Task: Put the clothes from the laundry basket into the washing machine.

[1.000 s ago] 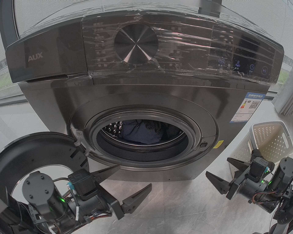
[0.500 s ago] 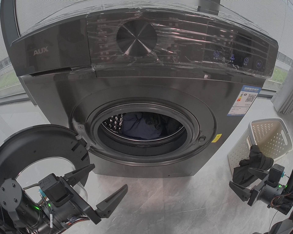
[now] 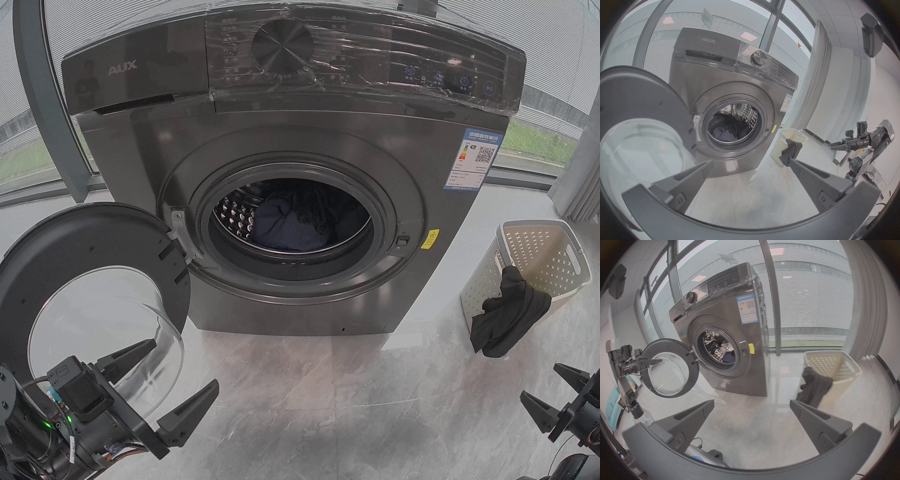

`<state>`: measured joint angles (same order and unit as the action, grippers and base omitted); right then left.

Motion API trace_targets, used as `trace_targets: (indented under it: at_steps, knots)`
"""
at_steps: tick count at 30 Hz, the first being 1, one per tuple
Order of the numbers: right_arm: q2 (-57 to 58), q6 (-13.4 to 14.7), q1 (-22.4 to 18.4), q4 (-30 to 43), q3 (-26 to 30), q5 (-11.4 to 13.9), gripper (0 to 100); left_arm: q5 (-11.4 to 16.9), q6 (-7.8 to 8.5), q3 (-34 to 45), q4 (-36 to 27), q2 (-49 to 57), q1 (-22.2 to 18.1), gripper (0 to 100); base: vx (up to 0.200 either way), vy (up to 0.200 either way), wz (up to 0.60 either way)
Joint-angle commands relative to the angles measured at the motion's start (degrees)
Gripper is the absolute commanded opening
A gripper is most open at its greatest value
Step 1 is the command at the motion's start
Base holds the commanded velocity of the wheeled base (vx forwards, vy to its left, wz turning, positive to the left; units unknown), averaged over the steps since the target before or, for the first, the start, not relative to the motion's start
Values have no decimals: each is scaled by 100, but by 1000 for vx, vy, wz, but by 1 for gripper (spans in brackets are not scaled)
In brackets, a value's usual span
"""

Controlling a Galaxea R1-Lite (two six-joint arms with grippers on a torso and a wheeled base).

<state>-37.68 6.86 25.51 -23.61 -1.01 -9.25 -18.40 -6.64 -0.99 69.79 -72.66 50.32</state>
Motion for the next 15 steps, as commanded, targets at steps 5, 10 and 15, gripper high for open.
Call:
trace_targets:
  at_steps: [5,10,15]
  knots:
    - [2063,-238,-943,1219,101,29,100,-24,-4,99,-1767,1992,-708,100,0,0,0]
    - [2828,-326,-1312,1869,101,178,100,20,-12,99,-3147,3223,-1174,100,0,-120,0]
    - [3223,-467,-1514,2150,66,240,100,416,111,99,-4061,4330,-1842,100,0,-200,0]
